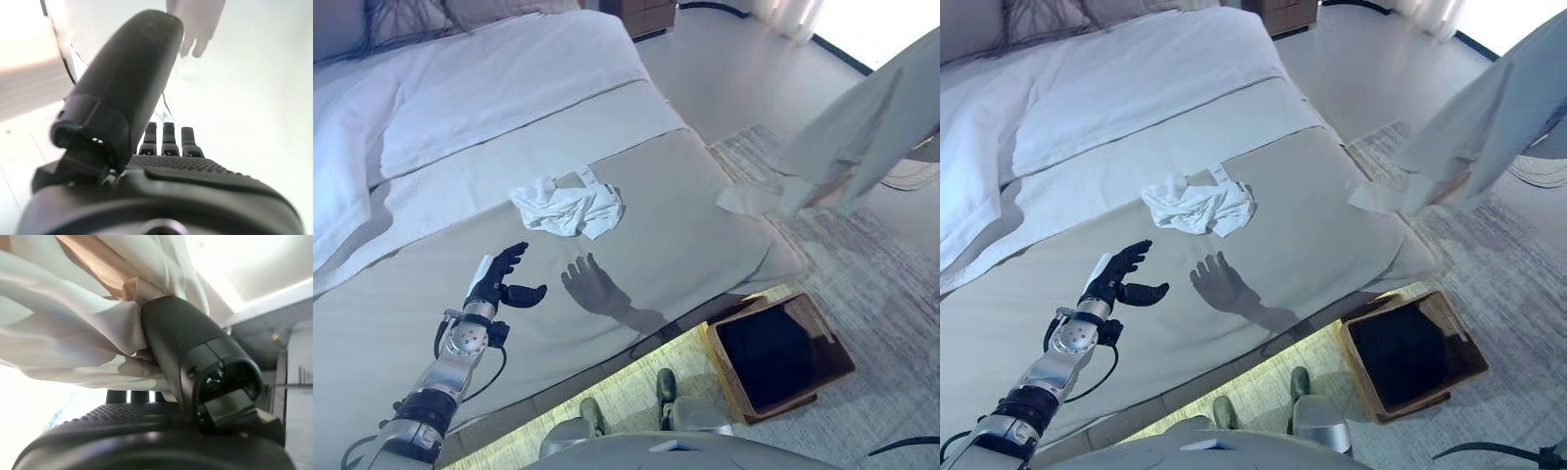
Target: Pick up the clothes from the bed and place them into the basket
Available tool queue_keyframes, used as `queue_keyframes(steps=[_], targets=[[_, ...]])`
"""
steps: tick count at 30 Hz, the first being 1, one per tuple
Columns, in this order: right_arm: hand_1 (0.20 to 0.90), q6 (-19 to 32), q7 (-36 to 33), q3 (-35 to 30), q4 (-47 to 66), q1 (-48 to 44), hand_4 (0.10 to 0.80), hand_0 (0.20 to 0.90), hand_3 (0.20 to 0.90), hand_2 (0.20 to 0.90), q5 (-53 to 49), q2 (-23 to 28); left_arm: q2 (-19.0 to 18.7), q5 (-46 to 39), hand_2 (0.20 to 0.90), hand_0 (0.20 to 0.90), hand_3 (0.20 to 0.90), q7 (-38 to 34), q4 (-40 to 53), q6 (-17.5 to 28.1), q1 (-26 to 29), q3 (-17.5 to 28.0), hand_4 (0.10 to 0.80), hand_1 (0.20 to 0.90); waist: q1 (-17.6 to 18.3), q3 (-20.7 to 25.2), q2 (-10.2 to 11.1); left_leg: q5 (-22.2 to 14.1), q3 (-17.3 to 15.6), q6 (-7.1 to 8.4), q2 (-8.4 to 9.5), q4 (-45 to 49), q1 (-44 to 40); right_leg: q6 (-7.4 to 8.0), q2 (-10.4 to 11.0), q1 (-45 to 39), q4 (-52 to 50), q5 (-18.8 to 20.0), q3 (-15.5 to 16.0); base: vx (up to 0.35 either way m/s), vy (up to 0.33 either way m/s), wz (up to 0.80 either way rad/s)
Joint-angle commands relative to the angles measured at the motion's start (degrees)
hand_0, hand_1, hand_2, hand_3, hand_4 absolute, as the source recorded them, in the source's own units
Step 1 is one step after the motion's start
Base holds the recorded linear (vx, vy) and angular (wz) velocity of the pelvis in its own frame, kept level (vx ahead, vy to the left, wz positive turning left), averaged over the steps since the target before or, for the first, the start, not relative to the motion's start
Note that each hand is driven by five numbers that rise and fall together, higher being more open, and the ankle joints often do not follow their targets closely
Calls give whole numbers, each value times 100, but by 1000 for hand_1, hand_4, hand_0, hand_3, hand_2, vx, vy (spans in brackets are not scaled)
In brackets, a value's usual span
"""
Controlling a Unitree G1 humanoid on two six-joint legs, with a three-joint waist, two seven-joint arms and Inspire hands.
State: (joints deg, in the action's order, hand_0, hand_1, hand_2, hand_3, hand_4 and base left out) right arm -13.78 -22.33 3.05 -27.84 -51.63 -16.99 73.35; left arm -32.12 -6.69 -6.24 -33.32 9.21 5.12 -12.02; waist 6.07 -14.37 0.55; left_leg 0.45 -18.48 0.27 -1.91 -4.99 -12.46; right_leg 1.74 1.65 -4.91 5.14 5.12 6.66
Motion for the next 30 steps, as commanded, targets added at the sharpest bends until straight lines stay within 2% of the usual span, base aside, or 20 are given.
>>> queue_keyframes(steps=[1, 5, 10, 15, 17, 21, 23, 30], targets=[[300, 545, -352, 8, -163, -581, 100, 300, 200, 300, 10, 875, -284, 114, 900, 900, 900, 19, -252, 614, 141, -338, 800, 900, 53, 1182, 237, -507, 114, 193, -151, 407, 267, 355, 106, 97, -509, -558, 133, -39, 26, -29], [300, 660, -203, -275, -310, -232, 100, 300, 200, 300, -75, 1043, -211, 176, 900, 900, 900, 119, -341, 647, 205, -341, 800, 900, 220, 1219, 213, -519, 40, 193, -166, 404, 261, 369, 62, 170, -493, -515, -23, -45, 8, -25], [300, 632, -114, -758, -299, 330, 100, 300, 200, 300, -68, 1029, -173, 207, 900, 900, 900, 193, -579, 608, 359, -428, 800, 900, 379, 1244, 196, -523, -31, 184, -185, 380, 241, 388, 18, 255, -499, -475, -180, -26, 1, -17], [300, 615, 266, -1177, -428, 865, 100, 300, 200, 300, -23, 935, -120, 224, 900, 900, 900, 224, -679, 535, 498, -475, 800, 900, 519, 1285, 168, -521, -146, 197, -216, 357, 221, 399, -27, 317, -472, -431, -320, 0, -2, -19], [300, 645, 443, -1275, -414, 1060, 100, 300, 200, 300, 60, 837, -141, 278, 900, 900, 900, 168, -733, 599, 546, -445, 800, 900, 561, 1292, 162, -523, -193, 202, -232, 370, 234, 407, -30, 360, -466, -407, -349, -16, -31, -7], [300, 615, 721, -1387, -317, 1377, 100, 300, 200, 300, 160, 673, -318, 946, 900, 900, 900, -117, -665, 878, 626, -528, 800, 900, 621, 1270, 162, -561, -251, 192, -266, 491, 297, 389, -46, 466, -531, -405, -438, -28, -49, -14], [300, 607, 901, -1468, -264, 1568, 100, 300, 200, 300, 188, 556, -401, 1191, 900, 900, 900, -92, -593, 814, 716, -632, 800, 900, 661, 1242, 144, -596, -287, 181, -284, 549, 326, 389, -53, 524, -561, -401, -467, -38, -44, -14], [300, 677, 1083, -1636, -207, 2090, 100, 300, 200, 300, 325, 11, -411, 1179, 900, 900, 900, 126, -518, 749, 864, -828, 800, 900, 743, 1190, 47, -641, -367, 156, -269, 537, 294, 416, -34, 562, -537, -368, -505, -12, -23, -5]])
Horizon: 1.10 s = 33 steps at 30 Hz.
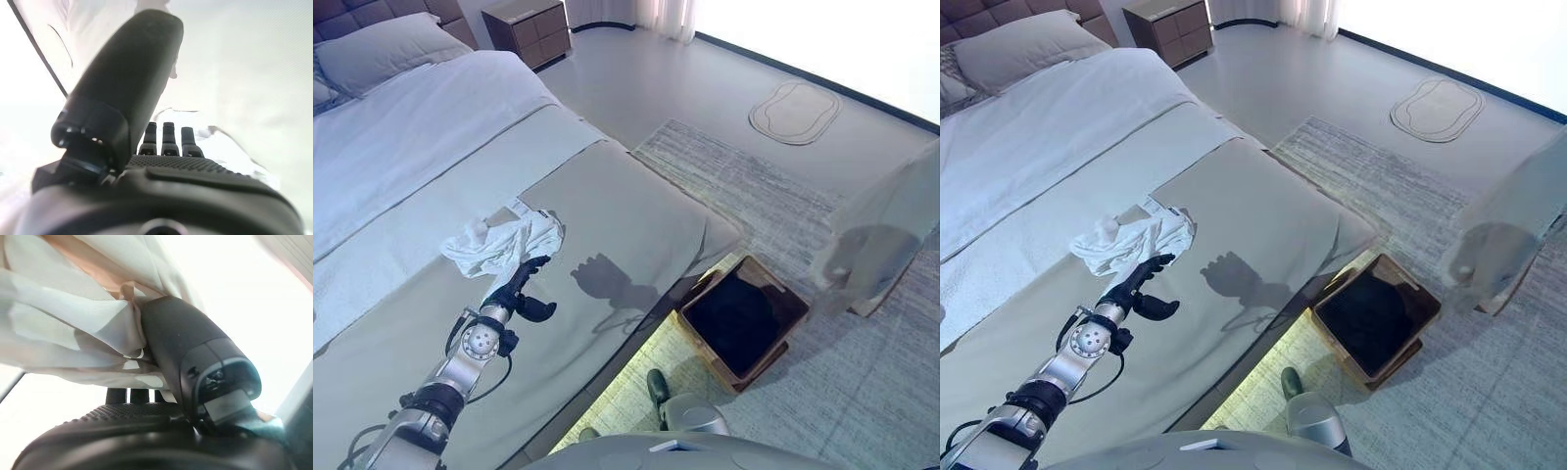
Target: Pick up the clothes from the bed and place them into the basket
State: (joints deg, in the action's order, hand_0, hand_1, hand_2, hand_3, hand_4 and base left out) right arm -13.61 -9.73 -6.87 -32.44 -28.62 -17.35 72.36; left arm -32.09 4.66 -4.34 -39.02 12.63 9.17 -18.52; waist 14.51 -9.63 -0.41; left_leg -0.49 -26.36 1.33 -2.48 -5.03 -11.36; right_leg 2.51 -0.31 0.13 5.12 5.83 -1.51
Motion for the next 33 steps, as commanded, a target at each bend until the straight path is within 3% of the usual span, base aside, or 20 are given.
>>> queue_keyframes(steps=[1, 15, 23, 29, 33], targets=[[300, 664, -171, -662, 285, -140, 100, 300, 200, 300, 378, 37, -413, 30, 900, 900, 900, -52, 48, 393, 471, -186, 800, 900, -90, 697, 130, -552, 419, 47, -212, 536, 173, 348, 166, 62, -543, -436, 318, -35, -42, -5], [300, 598, -88, -500, 653, 393, 100, 300, 200, 300, 798, -1077, -408, 83, 900, 900, 900, 210, 15, 287, 565, -232, 800, 900, -118, 511, -6, -544, 415, 0, -123, 478, 246, 396, 206, 194, -513, -356, 368, -13, -37, -3], [300, 618, -195, -249, 17, 947, 100, 300, 200, 300, 1069, -1896, -261, 131, 900, 900, 900, 210, 211, 182, 582, -298, 800, 900, -174, 400, -96, -584, 378, -28, -140, 525, 234, 393, 252, 169, -527, -373, 472, 5, -4, 1], [300, 648, -142, 65, -512, 1016, 100, 300, 200, 300, 1123, -2225, -209, 153, 900, 900, 900, 199, 265, 63, 651, -365, 800, 900, -239, 349, -133, -591, 365, -17, -161, 559, 231, 395, 303, 158, -519, -350, 561, 5, -12, 3], [300, 659, 180, 388, -905, 1066, 100, 300, 200, 300, 1249, -2506, -159, 174, 900, 900, 900, 191, 313, 2, 655, -364, 800, 900, -299, 300, -168, -592, 354, -4, -170, 592, 236, 393, 347, 149, -515, -339, 619, 4, -4, 2]])
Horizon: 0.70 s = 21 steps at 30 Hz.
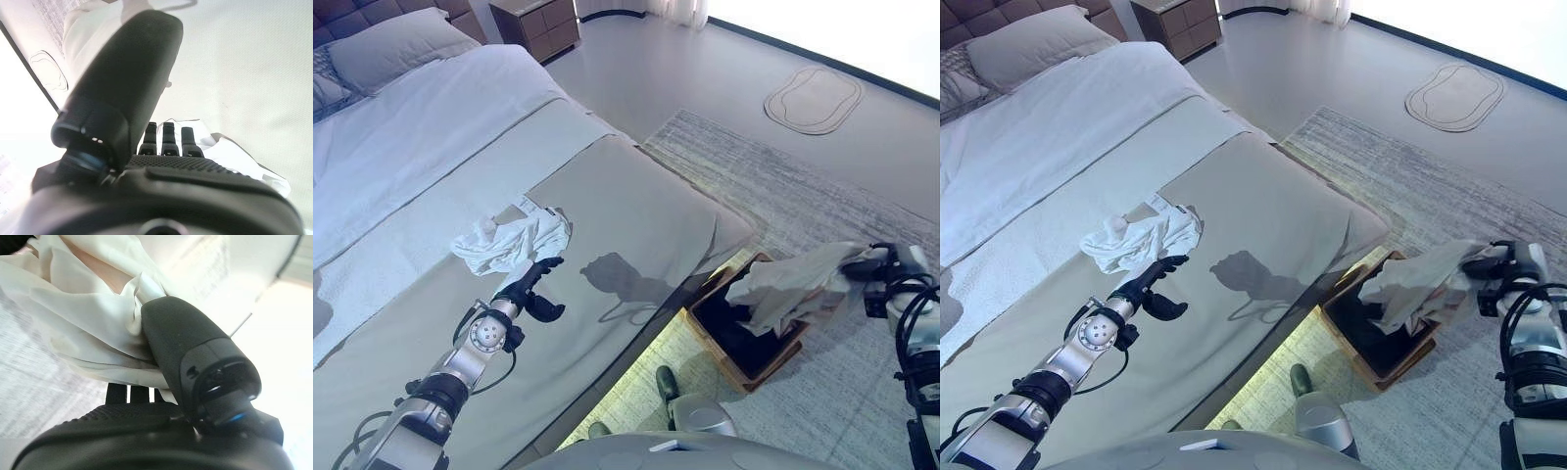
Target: Pick up the clothes from the bed and place them into the basket
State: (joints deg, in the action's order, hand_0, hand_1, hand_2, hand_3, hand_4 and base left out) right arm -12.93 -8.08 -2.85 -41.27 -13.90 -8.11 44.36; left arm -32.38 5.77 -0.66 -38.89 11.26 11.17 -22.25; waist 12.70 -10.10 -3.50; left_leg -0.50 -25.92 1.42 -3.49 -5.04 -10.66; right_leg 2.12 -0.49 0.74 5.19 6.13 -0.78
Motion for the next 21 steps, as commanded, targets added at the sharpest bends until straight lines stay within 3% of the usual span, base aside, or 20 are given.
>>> queue_keyframes(steps=[1, 2, 3, 4, 10, 21], targets=[[300, 608, 75, 13, -68, -408, 100, 300, 200, 300, 334, 282, -127, 65, 900, 900, 900, -172, 301, 134, 460, 9, 800, 900, -123, 346, 142, -591, 311, -14, -69, 594, 166, 431, 366, 86, -520, -367, 549, 11, -7, 4], [300, 572, 238, 65, -173, -399, 100, 300, 200, 300, 365, 247, -120, 73, 900, 900, 900, -161, 305, 137, 463, 16, 800, 900, -134, 342, 141, -594, 312, -14, -69, 601, 164, 428, 371, 80, -518, -368, 557, 14, -6, 4], [691, 431, 353, 122, -304, -395, 556, 691, 656, 691, 378, 198, -115, 74, 900, 900, 900, -132, 296, 135, 482, 17, 800, 900, -150, 344, 146, -595, 311, -9, -68, 610, 167, 428, 379, 75, -519, -372, 567, 13, -7, 6], [900, 360, 381, 144, -348, -402, 800, 900, 900, 900, 365, 183, -115, 70, 900, 900, 900, -119, 287, 132, 495, 14, 800, 900, -154, 345, 150, -594, 310, -6, -67, 611, 171, 429, 382, 75, -521, -375, 570, 15, -7, 7], [900, 327, 392, 103, -1196, -385, 800, 900, 900, 900, 263, 74, -141, -14, 900, 900, 900, -65, 427, 1, 535, -71, 800, 900, -235, 341, 152, -599, 336, -10, -94, 635, 142, 431, 390, 22, -528, -382, 615, 23, -11, 7], [900, 555, 332, -81, -965, -65, 800, 900, 900, 900, 93, 98, -202, -93, 900, 900, 900, -83, 480, -5, 356, 126, 800, 900, -261, 351, 173, -555, 388, 16, -105, 586, 86, 419, 382, -70, -558, -437, 651, 2, 1, 1]])
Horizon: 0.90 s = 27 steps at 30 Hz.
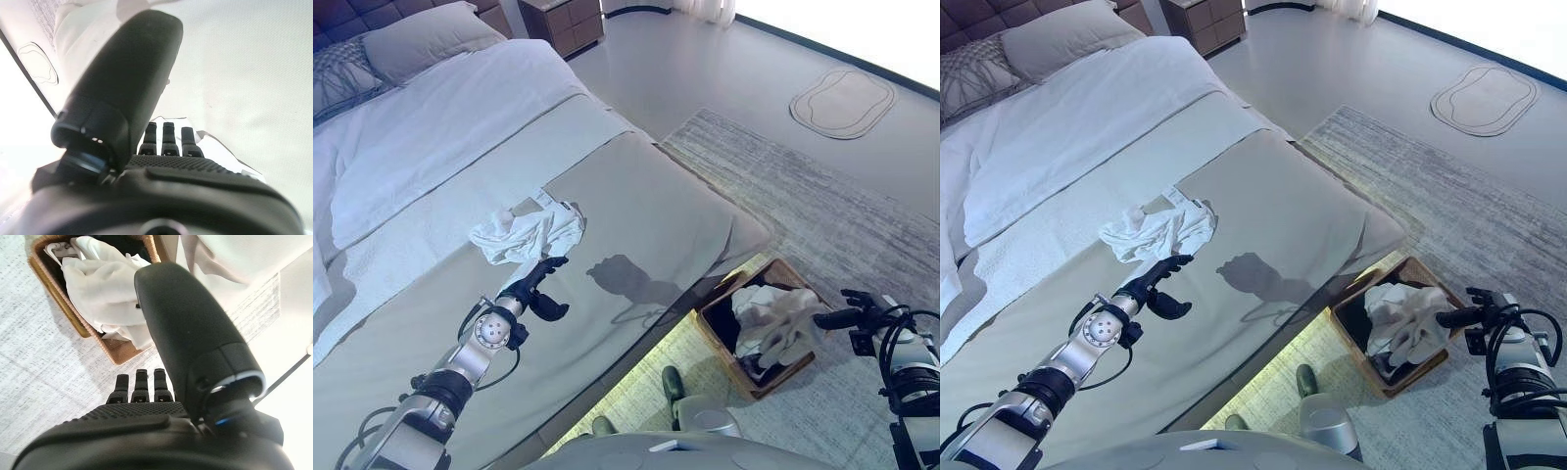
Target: Pick up the clothes from the bed and place them into the basket
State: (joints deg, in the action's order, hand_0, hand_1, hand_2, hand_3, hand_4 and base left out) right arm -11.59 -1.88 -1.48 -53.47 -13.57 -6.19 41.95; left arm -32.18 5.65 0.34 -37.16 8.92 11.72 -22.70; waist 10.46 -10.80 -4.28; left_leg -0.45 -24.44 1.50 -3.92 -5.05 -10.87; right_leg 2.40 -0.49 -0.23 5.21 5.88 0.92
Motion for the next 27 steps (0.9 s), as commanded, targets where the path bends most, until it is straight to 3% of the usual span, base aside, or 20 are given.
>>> queue_keyframes(steps=[1, 8, 13, 17, 27], targets=[[900, 430, -332, -258, 321, -101, 800, 900, 900, 900, -172, 373, -228, -90, 900, 900, 900, -196, 329, 222, 286, 181, 800, 900, -45, 423, 263, -555, 247, 13, -69, 587, 101, 384, 378, 16, -565, -419, 494, 0, 0, 0], [900, 544, -680, -366, 1128, -394, 800, 900, 900, 900, -565, 628, -136, -139, 900, 900, 900, -373, 266, 211, 152, 286, 800, 900, -134, 425, 337, -552, 328, 54, -94, 632, 112, 317, 360, -96, -572, -498, 588, 5, 10, 2], [900, 835, -1103, -315, 1903, -774, 800, 900, 900, 900, -317, 770, -7, -185, 900, 900, 900, -597, 117, 285, -49, 451, 800, 900, -261, 417, 366, -545, 433, 76, -82, 658, 135, 274, 385, -182, -602, -578, 719, 35, 51, 10], [900, 952, -1322, -192, 2492, -1046, 800, 900, 900, 900, 563, 864, 196, -144, 900, 900, 900, -809, -74, 310, -290, 660, 800, 900, -486, 429, 383, -507, 632, 86, -5, 617, 189, 257, 432, -306, -613, -669, 893, 50, 64, 15], [900, 668, -1307, 735, 2847, -2206, 800, 900, 900, 900, 1831, 1187, 175, -275, 900, 900, 900, -919, -2, 236, -988, 1234, 800, 900, -1240, 455, 488, -410, 1204, 48, 235, 528, 368, 248, 631, -494, -621, -765, 1387, 72, 58, 30]])
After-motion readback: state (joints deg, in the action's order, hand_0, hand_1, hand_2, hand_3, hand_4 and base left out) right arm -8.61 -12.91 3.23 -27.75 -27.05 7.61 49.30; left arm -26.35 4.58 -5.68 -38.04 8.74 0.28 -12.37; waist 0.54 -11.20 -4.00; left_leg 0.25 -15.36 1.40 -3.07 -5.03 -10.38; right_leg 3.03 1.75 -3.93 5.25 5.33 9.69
